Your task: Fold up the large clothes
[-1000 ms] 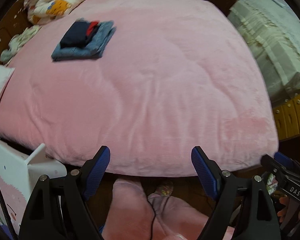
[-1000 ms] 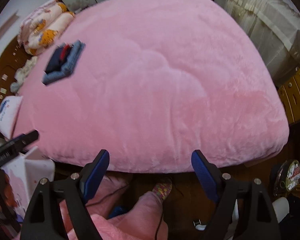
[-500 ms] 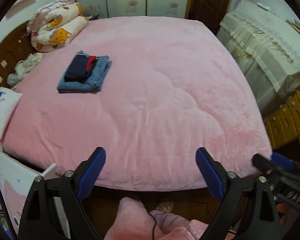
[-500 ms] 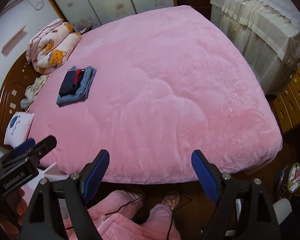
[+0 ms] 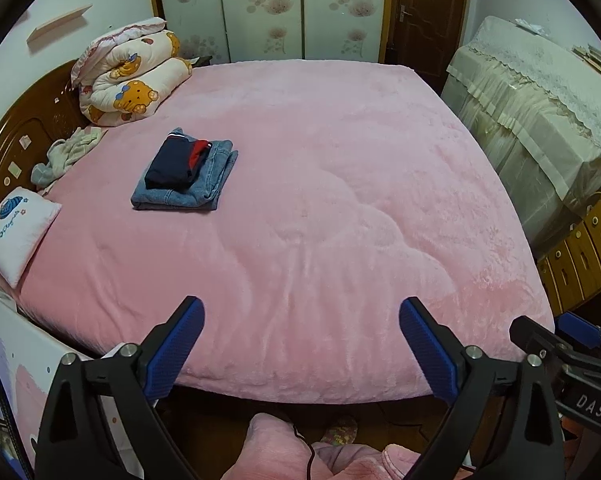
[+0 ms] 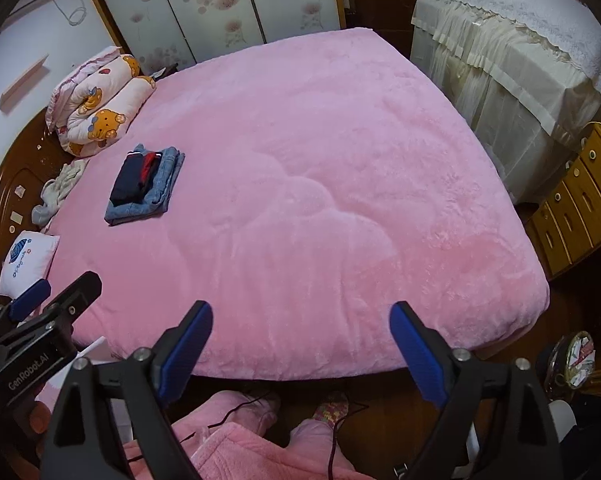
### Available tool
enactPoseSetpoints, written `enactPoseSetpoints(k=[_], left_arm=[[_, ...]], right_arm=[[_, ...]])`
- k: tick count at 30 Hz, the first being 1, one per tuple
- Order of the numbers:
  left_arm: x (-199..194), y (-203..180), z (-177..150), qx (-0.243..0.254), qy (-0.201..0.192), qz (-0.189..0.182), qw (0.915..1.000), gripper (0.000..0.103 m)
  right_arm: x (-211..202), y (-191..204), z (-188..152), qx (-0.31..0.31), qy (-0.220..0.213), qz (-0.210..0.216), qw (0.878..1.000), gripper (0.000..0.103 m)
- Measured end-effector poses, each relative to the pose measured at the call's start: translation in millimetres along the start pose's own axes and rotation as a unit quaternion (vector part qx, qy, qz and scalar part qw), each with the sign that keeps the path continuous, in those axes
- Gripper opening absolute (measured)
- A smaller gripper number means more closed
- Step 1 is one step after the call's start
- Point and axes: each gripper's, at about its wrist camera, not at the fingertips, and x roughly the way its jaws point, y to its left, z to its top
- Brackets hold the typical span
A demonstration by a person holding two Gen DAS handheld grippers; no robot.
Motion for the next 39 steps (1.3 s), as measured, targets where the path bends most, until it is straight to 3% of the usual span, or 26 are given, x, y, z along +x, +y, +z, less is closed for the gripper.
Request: enactPoseSetpoints(k=[13,39], left_arm=[[0,-5,1,-0.003,-0.003,0.011,0.9999,0.102],[-1,-16,-1,0.01,-0.003,0.011,0.9999,0.102]], right_arm=[[-5,26,-1,-0.064,-0.022,0.008,0.998,0.101],[-9,19,-1,-0.048,-0.025,0.004,0.999,0.101]])
